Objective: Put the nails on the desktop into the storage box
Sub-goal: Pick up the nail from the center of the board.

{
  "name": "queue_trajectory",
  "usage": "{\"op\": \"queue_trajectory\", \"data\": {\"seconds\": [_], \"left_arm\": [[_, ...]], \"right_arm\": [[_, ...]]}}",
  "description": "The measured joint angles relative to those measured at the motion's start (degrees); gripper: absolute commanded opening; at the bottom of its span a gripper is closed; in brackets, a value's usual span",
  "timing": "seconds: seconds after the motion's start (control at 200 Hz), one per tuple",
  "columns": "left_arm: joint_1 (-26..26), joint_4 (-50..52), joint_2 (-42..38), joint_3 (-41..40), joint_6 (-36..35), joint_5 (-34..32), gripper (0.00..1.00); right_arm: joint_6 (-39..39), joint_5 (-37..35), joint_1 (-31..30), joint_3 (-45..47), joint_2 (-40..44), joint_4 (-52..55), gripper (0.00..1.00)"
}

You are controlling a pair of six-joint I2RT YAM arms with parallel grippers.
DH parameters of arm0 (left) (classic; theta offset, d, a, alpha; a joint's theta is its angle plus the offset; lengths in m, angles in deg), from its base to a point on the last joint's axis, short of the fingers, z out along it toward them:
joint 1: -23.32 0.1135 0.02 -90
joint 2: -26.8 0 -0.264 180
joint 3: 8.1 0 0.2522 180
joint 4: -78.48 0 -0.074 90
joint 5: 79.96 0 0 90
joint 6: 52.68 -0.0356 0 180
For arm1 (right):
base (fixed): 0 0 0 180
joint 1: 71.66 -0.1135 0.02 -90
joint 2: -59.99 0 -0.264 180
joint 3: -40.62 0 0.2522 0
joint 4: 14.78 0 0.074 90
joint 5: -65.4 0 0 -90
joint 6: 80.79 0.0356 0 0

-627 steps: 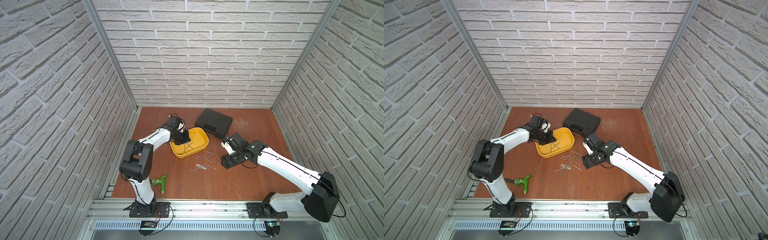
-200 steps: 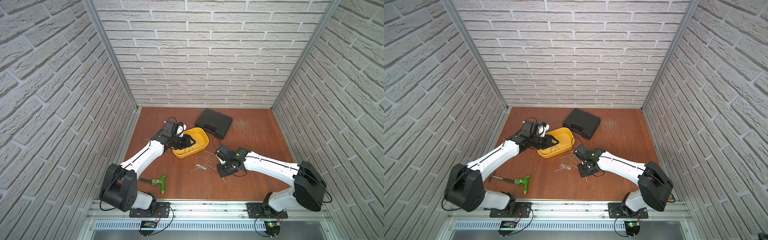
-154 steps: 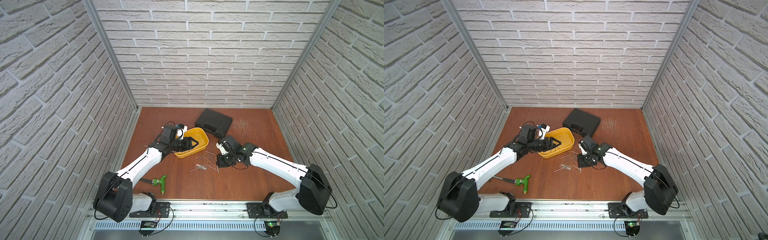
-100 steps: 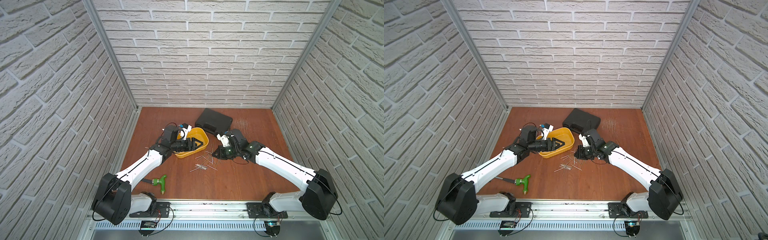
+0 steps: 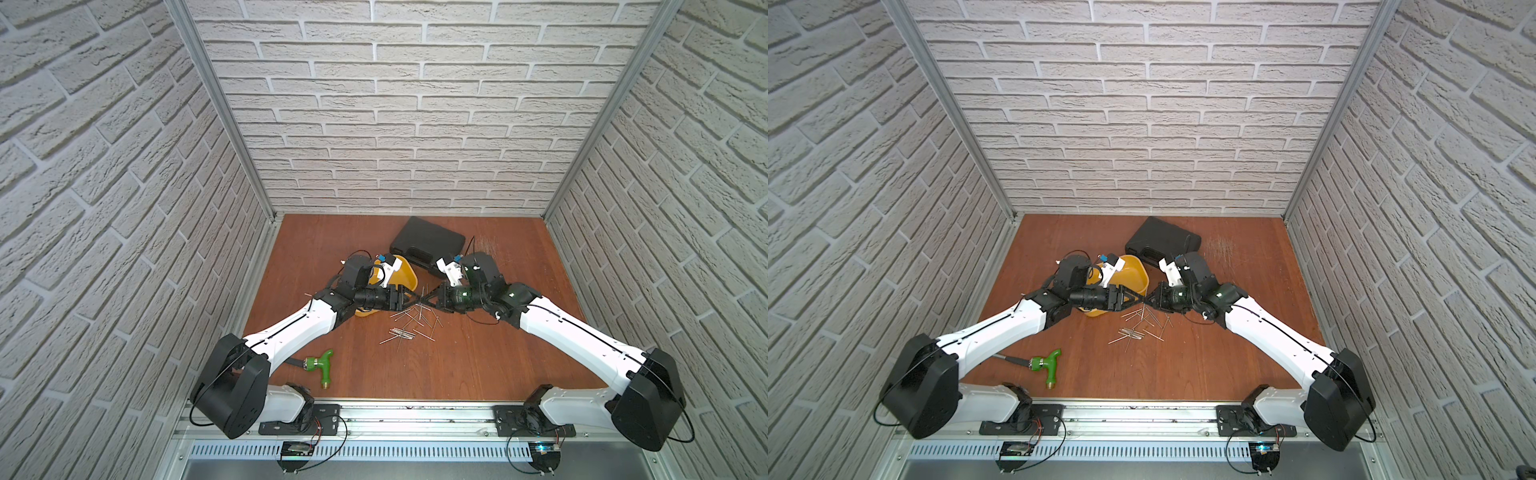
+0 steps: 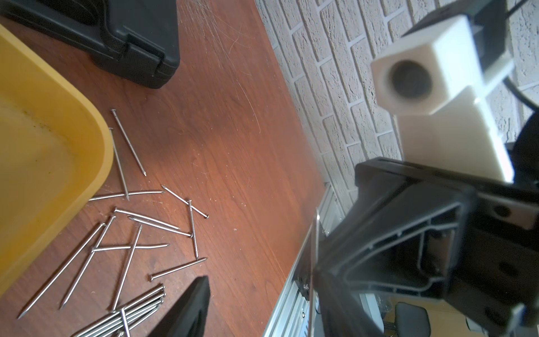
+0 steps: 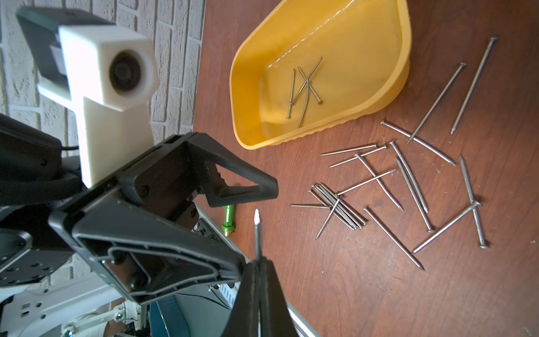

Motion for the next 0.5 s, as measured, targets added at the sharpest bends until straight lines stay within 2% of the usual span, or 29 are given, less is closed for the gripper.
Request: {"op": "queue_trajectory", "data": {"seconds": [0.335,0.5], "left_arm": [[-2.36,-1.7,2.78,2.47,-0.46,0.85,0.61],[-3.17,-2.47,4.11,3.5,-0.55,1.49,0.57]], "right_arm": [[2.56,-0.11,1.73,0.35,0.15,-0.94,0.02],[2.97,-0.46,2.34,0.63,0.17,-0.87,0.02]]}}
